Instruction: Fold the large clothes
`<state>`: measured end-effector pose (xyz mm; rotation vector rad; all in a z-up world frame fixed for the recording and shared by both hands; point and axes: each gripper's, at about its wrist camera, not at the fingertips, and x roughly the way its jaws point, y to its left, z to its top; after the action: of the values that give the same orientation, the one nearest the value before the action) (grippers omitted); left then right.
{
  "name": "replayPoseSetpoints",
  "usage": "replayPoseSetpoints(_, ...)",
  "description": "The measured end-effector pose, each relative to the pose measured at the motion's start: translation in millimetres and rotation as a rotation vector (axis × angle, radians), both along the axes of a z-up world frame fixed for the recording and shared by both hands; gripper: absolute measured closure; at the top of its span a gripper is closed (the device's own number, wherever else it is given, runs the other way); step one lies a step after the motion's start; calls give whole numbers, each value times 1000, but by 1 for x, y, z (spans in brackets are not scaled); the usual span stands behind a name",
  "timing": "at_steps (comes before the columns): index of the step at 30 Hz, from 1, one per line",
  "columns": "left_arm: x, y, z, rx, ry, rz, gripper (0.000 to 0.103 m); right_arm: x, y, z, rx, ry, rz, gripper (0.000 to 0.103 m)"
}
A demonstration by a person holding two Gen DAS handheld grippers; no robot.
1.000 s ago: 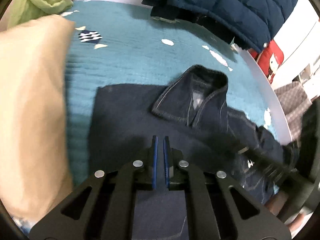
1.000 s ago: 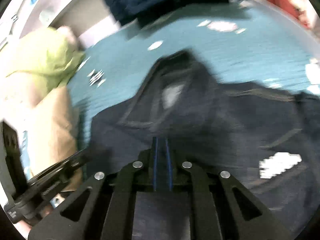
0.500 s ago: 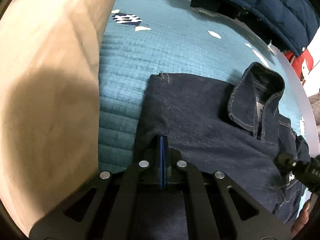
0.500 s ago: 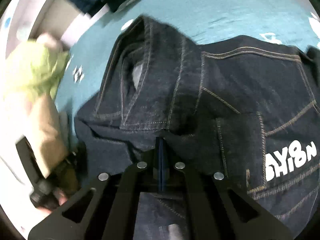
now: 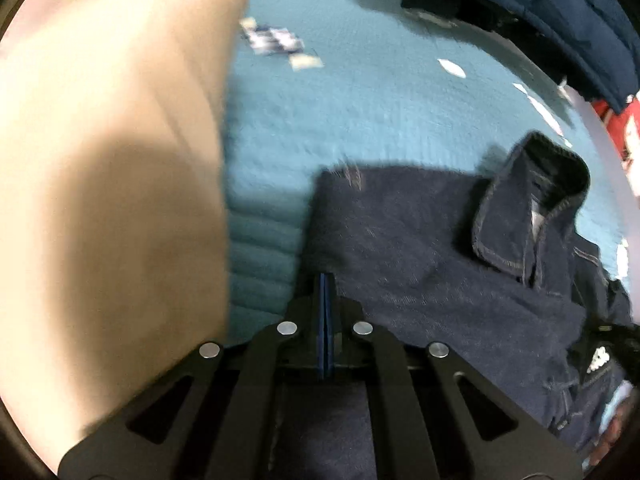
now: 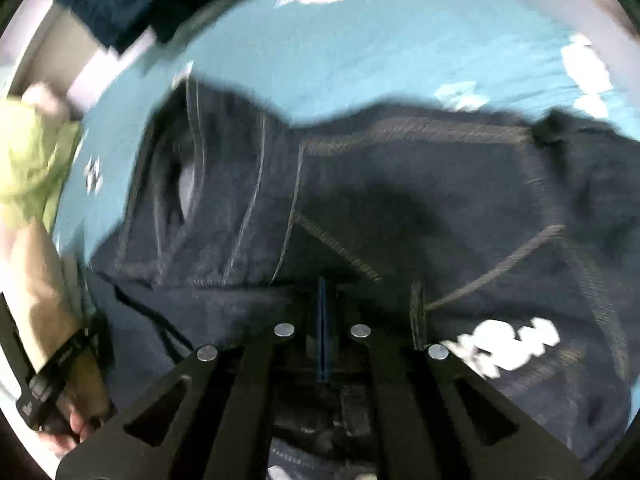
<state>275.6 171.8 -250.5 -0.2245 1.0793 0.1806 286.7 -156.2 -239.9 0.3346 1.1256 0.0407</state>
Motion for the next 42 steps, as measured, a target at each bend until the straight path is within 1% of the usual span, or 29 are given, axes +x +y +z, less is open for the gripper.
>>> replayPoseSetpoints(1,-1,-1,10,-9,-32,-15,100,-4,5,14,16,-45,23,100)
replayPoseSetpoints(2,-1,-1,18,-53,-54,-33,100,-6,15,23,60,-70,67,100)
replayPoseSetpoints(4,7,-1,23,-178,-69,-59,100,-5,41,29,113,-92,149,100)
replayPoseSetpoints(5,11,-3,22,-204,-77,-61,100,-2,64,28,122,-98,205,100)
replayPoseSetpoints(6,19,-8,18,-196,-79,-64,100,0,80,22,132,-86,235,100)
replayPoseSetpoints(9,37,-15,-12,-136,-11,-46,101,11,118,-8,166,5,312,100)
replayPoseSetpoints(10,40,-12,-25,-105,4,-21,101,12,129,-23,119,22,337,100)
replayPoseSetpoints(11,40,-10,-30,-107,-16,-24,101,13,134,-34,51,29,349,102)
replayPoseSetpoints(12,38,-9,-29,-102,-29,-27,101,15,132,-43,63,33,358,103)
replayPoseSetpoints(15,35,-4,-19,-73,-17,-14,101,15,99,-41,187,64,312,103)
replayPoseSetpoints(17,31,1,-11,-30,-33,-13,100,10,80,-26,96,23,283,103)
replayPoseSetpoints(18,28,4,-7,40,-40,7,100,5,70,-19,29,-6,264,103)
replayPoseSetpoints(20,26,12,-6,232,-25,74,101,2,45,-15,37,-7,228,103)
replayPoseSetpoints(21,26,17,-8,226,-8,77,101,1,40,-19,39,4,207,103)
replayPoseSetpoints(23,19,29,-4,90,13,70,100,-2,32,-14,61,17,155,103)
replayPoseSetpoints(24,12,27,4,81,-9,58,100,-2,39,-4,58,-7,149,103)
replayPoseSetpoints(25,7,23,10,92,-30,42,100,-8,45,7,70,-50,167,98)
replayPoseSetpoints(26,0,16,19,101,-58,20,100,-11,51,14,85,-64,184,98)
replayPoseSetpoints(29,-15,-5,35,19,-102,-45,100,-22,68,25,125,-88,240,98)
replayPoseSetpoints(30,-20,-14,35,-25,-101,-78,100,-25,78,24,128,-92,267,98)
replayPoseSetpoints(32,-23,-28,26,-60,-84,-108,100,-16,100,12,117,-54,313,98)
replayPoseSetpoints(33,-21,-35,15,-47,-54,-111,100,-16,108,-1,116,-27,338,98)
replayPoseSetpoints(35,-12,-40,-9,38,10,-77,100,-9,118,-26,42,33,353,102)
replayPoseSetpoints(36,-16,-36,-23,94,8,-60,101,-8,114,-34,55,59,354,103)
replayPoseSetpoints(37,-22,-35,-22,116,-35,-87,101,-10,98,-35,140,62,325,103)
replayPoseSetpoints(38,-25,-37,-21,187,-35,-92,101,-12,88,-31,136,61,298,103)
replayPoseSetpoints(39,-29,-37,-20,321,-20,-76,101,-16,73,-22,108,31,269,103)
replayPoseSetpoints(40,-31,-30,-22,347,-12,-61,101,-19,63,-15,62,-3,244,103)
replayPoseSetpoints(42,-34,-2,-31,272,26,3,101,-17,43,-15,-39,-55,193,103)
